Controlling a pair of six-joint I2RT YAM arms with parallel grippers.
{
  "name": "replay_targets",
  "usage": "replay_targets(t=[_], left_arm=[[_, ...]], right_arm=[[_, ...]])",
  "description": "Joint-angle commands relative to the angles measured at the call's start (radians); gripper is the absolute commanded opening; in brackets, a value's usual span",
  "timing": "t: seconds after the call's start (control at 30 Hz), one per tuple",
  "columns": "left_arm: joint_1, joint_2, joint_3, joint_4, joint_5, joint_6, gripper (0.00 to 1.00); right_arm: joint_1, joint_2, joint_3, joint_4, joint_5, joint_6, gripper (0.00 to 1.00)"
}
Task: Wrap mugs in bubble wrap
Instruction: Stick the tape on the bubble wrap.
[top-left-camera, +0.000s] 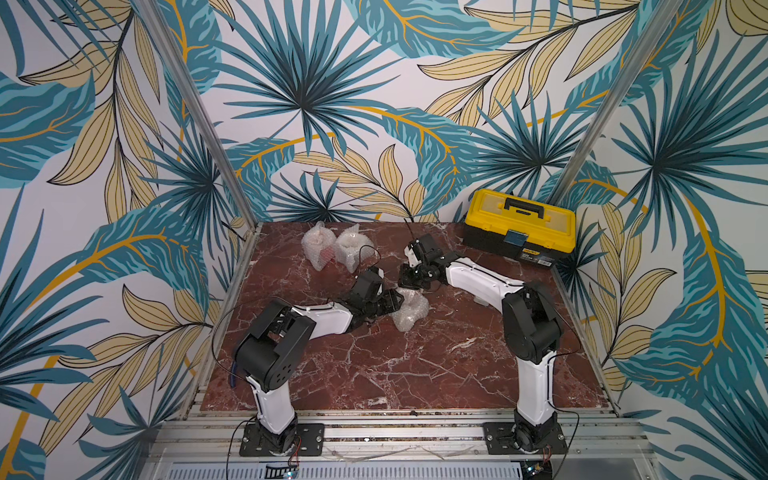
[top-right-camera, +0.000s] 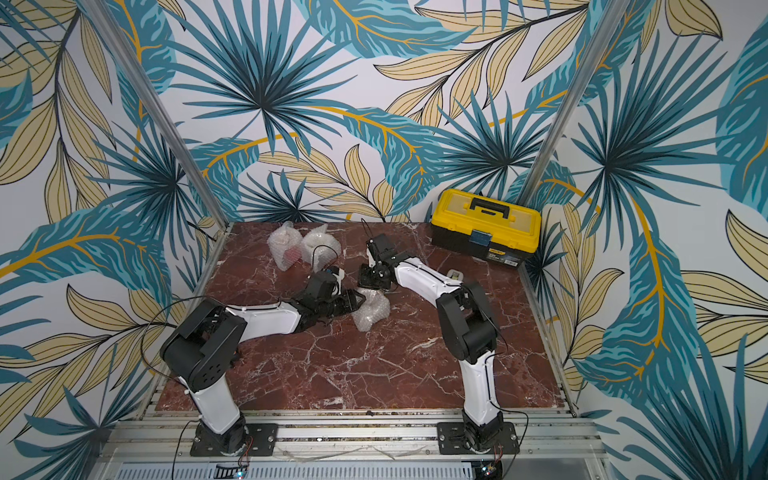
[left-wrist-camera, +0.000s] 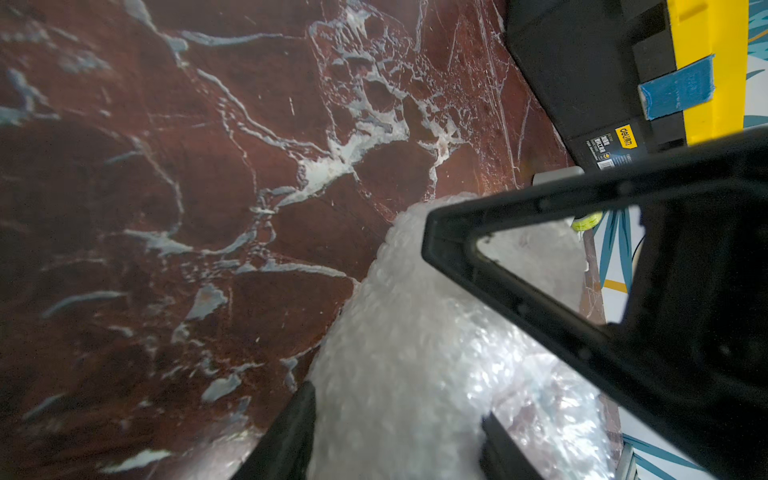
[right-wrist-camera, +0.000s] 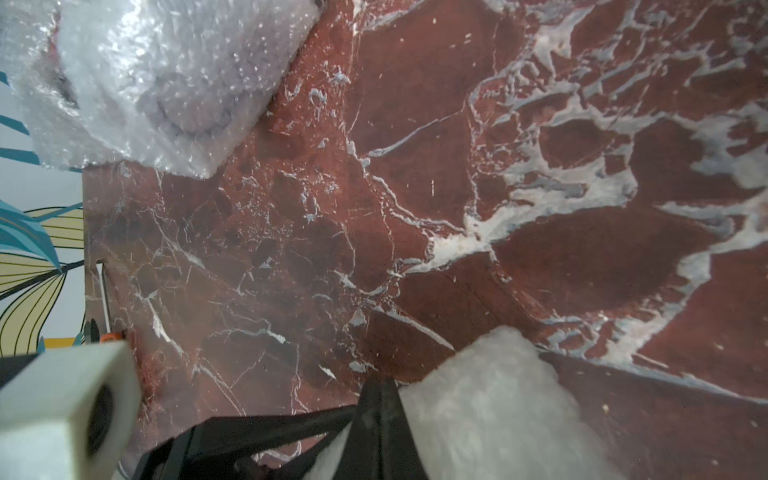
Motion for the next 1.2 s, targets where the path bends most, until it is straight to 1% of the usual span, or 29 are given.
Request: replay_targets(t=[0.0, 0.1, 0.2, 0.3, 0.4, 0.53, 0.67, 0.9, 1.17], left_arm=[[-0.016, 0.059, -0.028, -0.173, -0.002, 0.017, 0.53], [-0.016, 0.059, -0.028, -0.174, -0.001, 0.019, 0.53], [-0.016, 0.059, -0.030, -0.174, -0.001, 0.017, 0.53], [-0.016, 0.059, -0.033, -0.173, -0.002, 0.017, 0.53], [-0.016, 0.066, -0.030, -0.173, -0.003, 0.017, 0.53], [-0.016, 0.067, -0.027, -0.172, -0.004, 0.017, 0.53], [-0.016, 0.070, -0.023, -0.173, -0.001, 0.017, 0.53], [-0.016, 0.071, -0.024, -0.173, -0.003, 0.017, 0.53], [-0.016, 0.073, -0.024, -0.172, -0.003, 0.016, 0.53]], right_arm=[[0.000, 0.082, 0.029, -0.145, 0.083, 0.019, 0.00], [-0.006, 0.120, 0.106, -0.226, 0.100, 0.023, 0.00], [-0.014, 0.087, 0.151, -0.240, 0.107, 0.021, 0.00], [-0.023, -0.028, 0.137, -0.205, 0.159, 0.020, 0.00], [-0.023, -0.170, 0.037, -0.134, 0.179, 0.020, 0.00], [-0.022, -0.321, -0.169, -0.020, 0.054, 0.056, 0.00], [-0.018, -0.390, -0.321, 0.073, -0.090, 0.103, 0.00], [-0.013, -0.408, -0.423, 0.106, -0.137, 0.126, 0.00], [-0.012, -0.393, -0.487, 0.215, -0.239, 0.154, 0.00]])
